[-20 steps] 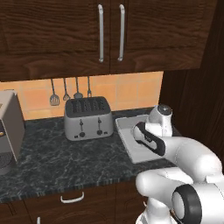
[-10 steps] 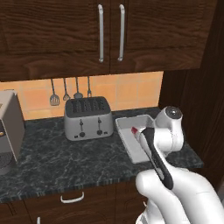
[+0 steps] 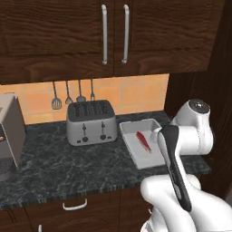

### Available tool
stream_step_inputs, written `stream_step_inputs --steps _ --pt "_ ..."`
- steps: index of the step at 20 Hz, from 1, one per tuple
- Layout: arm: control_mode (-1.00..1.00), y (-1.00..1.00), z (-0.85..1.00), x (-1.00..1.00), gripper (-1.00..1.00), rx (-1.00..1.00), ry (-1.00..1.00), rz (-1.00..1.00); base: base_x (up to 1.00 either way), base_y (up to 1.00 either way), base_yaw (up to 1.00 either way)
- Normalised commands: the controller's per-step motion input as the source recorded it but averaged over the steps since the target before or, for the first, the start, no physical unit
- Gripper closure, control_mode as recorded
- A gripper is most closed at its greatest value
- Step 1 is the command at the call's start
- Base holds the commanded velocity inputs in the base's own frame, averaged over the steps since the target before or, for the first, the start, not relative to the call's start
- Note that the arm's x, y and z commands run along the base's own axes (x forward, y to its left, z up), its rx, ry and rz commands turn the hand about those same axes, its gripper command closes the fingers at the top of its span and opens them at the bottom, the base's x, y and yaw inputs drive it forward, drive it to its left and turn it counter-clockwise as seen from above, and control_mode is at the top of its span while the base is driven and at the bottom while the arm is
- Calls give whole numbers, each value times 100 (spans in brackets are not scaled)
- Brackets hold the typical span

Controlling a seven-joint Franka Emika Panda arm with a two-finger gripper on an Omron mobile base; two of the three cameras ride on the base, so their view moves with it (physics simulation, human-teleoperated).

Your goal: Place one carrot and one steak in each tupperware on the nearby counter, to pack two identical lunches.

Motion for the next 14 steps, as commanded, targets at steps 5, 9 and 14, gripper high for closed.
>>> stream_step_inputs --steps 5,9,14 --pt "-100 0 28 -94 -100 0 -1 -4 0 0 0" --pt "-100 0 22 -97 -100 0 -23 0 0 0 0" --pt "-100 0 23 -100 -100 0 -13 0 0 0 0"
